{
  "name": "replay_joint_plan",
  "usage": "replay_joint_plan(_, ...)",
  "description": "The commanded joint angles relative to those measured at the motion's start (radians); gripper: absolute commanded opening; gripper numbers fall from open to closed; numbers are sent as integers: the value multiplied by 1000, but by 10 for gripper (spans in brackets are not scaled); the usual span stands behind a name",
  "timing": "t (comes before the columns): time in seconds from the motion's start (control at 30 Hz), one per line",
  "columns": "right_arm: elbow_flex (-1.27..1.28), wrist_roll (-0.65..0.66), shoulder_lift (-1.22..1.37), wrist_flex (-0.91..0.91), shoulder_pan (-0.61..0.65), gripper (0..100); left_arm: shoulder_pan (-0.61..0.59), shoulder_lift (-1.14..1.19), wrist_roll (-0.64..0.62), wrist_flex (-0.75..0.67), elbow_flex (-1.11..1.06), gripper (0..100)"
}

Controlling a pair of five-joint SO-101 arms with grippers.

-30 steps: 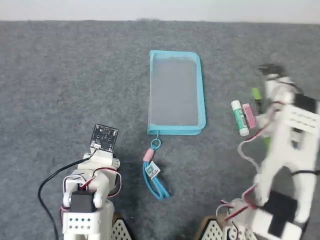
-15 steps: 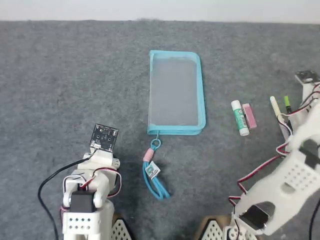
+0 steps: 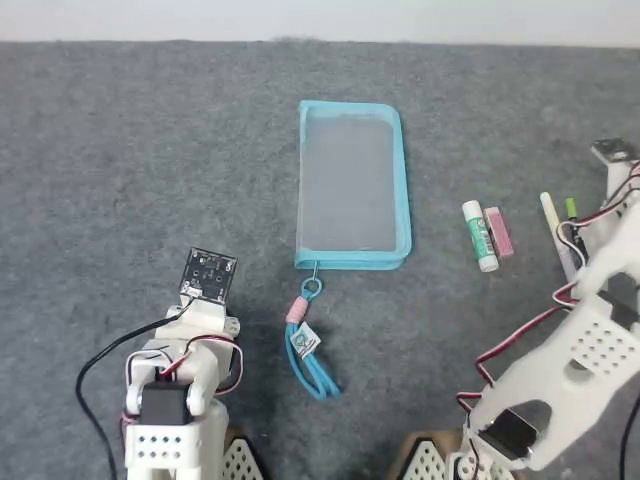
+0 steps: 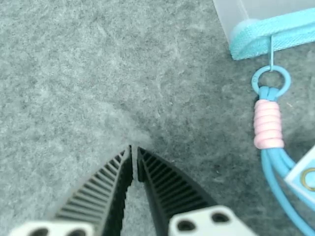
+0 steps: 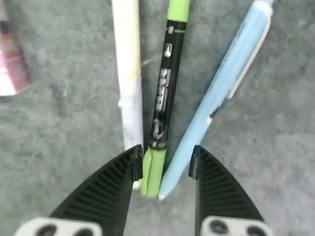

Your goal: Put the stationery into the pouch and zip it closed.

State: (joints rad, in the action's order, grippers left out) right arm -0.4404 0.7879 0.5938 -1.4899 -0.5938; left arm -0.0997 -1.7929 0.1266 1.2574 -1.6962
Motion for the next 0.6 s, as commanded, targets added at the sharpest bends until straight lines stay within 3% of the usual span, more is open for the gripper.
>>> replay_joint_plan(0.0, -52, -55, -156, -77, 38, 154, 6, -23, 9, 3, 10, 12)
replay_joint_plan(0.37, 3, -166, -343, -252, 222, 60, 6, -23, 9, 3, 10, 12)
replay_joint_plan(0.57, 327, -206, -498, -82, 377, 74, 6, -23, 9, 3, 10, 12)
